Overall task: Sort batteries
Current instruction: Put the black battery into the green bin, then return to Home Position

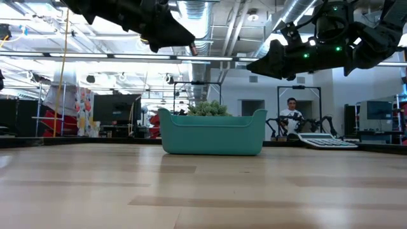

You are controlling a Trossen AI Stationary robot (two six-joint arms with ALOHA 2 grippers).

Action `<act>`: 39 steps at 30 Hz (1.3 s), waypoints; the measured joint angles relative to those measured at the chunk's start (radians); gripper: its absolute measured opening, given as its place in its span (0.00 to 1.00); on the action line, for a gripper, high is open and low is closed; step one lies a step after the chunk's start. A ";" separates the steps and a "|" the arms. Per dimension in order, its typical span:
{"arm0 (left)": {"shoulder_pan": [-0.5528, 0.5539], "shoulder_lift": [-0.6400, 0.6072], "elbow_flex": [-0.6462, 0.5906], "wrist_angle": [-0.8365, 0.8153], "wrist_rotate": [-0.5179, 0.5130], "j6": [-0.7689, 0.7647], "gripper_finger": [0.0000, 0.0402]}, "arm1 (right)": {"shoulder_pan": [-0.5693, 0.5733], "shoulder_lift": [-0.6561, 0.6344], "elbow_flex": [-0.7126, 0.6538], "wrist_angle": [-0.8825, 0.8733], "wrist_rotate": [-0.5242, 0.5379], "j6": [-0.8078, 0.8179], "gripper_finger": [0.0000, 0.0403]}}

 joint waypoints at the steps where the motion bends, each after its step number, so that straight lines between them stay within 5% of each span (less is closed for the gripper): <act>1: 0.000 0.000 -0.004 0.012 0.001 0.000 0.23 | 0.000 0.000 0.000 0.000 0.000 0.000 0.45; 9: 0.005 0.000 -0.056 0.081 0.013 0.008 0.53 | 0.000 0.000 0.000 0.000 0.000 0.000 0.45; 18: -0.001 -0.036 -0.060 0.100 0.013 0.063 0.56 | 0.029 -0.025 0.000 0.005 -0.015 -0.019 0.45; 25: -0.022 -0.154 -0.060 -0.076 0.013 0.102 0.41 | 0.124 -0.234 -0.058 -0.016 -0.025 -0.112 0.39; 33: -0.055 -0.397 -0.209 -0.088 0.008 0.099 0.05 | 0.215 -0.585 -0.122 -0.371 -0.026 -0.074 0.08; 39: -0.061 -0.648 -0.399 -0.069 -0.037 0.084 0.02 | 0.340 -0.754 -0.120 -0.559 0.034 -0.088 0.03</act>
